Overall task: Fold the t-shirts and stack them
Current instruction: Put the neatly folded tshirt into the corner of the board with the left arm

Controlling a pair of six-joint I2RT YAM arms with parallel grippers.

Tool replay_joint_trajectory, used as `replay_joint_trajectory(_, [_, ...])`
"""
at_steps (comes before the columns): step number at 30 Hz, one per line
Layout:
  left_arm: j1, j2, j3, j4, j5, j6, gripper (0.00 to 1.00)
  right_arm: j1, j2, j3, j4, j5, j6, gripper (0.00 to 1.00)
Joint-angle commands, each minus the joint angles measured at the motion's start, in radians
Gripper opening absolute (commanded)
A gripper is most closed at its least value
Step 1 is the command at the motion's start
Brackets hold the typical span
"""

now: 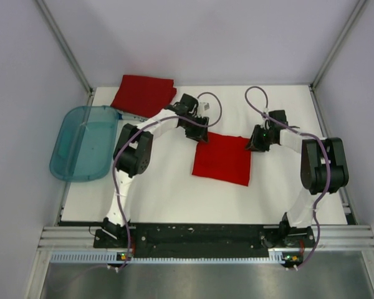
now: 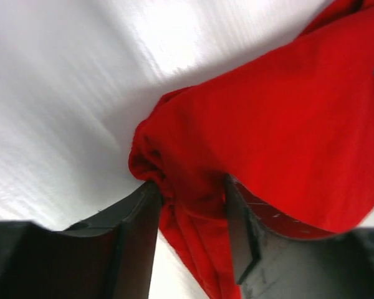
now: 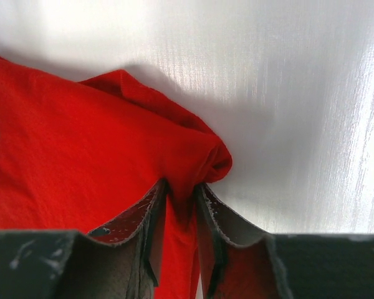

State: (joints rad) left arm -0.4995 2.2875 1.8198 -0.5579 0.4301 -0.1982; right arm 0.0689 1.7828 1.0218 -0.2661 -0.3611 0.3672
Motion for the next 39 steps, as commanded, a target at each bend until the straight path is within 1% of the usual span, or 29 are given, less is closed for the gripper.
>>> replay_joint_trajectory(1, [-0.008,0.056,0.007,-0.053,0.186,-0.004,0.45,-0.004,-0.020,0.047,0.007,0.013,-0.020,0.29])
replay_joint_trajectory(2, [-0.013,0.059,0.018,-0.054,0.215,-0.004,0.31,-0.003,-0.025,0.047,0.007,0.013,-0.022,0.34])
replay_joint_trajectory(3, [-0.013,0.061,0.029,-0.059,0.232,-0.013,0.13,-0.004,-0.031,0.047,0.005,0.016,-0.024,0.37])
replay_joint_trajectory(4, [-0.010,0.059,0.041,-0.060,0.239,-0.023,0.00,-0.004,-0.039,0.046,0.004,0.020,-0.027,0.43])
replay_joint_trajectory(6, [0.002,0.032,0.036,-0.054,0.216,-0.035,0.00,-0.003,-0.068,0.041,-0.007,0.031,-0.037,0.51])
replay_joint_trajectory(7, [0.010,0.009,0.021,-0.033,0.187,-0.038,0.00,-0.004,-0.088,0.038,-0.019,0.043,-0.043,0.64])
replay_joint_trajectory(9, [0.029,-0.052,-0.017,0.015,0.124,-0.027,0.00,-0.006,-0.166,0.023,-0.042,0.079,-0.063,0.99])
replay_joint_trajectory(11, [0.044,-0.104,-0.031,0.042,0.063,0.018,0.00,-0.004,-0.245,-0.003,-0.059,0.112,-0.082,0.99])
replay_joint_trajectory(13, [0.058,-0.134,-0.013,0.029,0.013,0.072,0.00,-0.004,-0.322,-0.035,-0.074,0.132,-0.099,0.99])
replay_joint_trajectory(17, [0.098,-0.149,0.047,-0.023,-0.065,0.189,0.00,-0.004,-0.442,-0.035,-0.140,0.134,-0.142,0.99])
replay_joint_trajectory(20, [0.121,-0.143,0.102,-0.068,-0.163,0.304,0.00,-0.006,-0.511,-0.026,-0.188,0.151,-0.180,0.99])
replay_joint_trajectory(23, [0.148,-0.123,0.180,-0.103,-0.260,0.403,0.00,-0.006,-0.557,-0.019,-0.217,0.174,-0.215,0.99])
replay_joint_trajectory(26, [0.162,-0.083,0.309,-0.126,-0.367,0.482,0.00,-0.006,-0.579,-0.014,-0.219,0.186,-0.229,0.99])
replay_joint_trajectory(28, [0.165,-0.068,0.372,-0.109,-0.468,0.551,0.00,-0.006,-0.579,-0.011,-0.219,0.189,-0.234,0.99])
replay_joint_trajectory(31, [0.171,-0.056,0.386,-0.016,-0.631,0.655,0.00,-0.006,-0.577,-0.012,-0.219,0.189,-0.235,0.99])
replay_joint_trajectory(36, [0.203,0.001,0.487,0.050,-0.744,0.749,0.00,-0.004,-0.571,-0.012,-0.220,0.197,-0.240,0.99])
replay_joint_trajectory(39, [0.213,0.006,0.487,0.139,-0.803,0.824,0.00,-0.004,-0.568,-0.009,-0.220,0.197,-0.241,0.99])
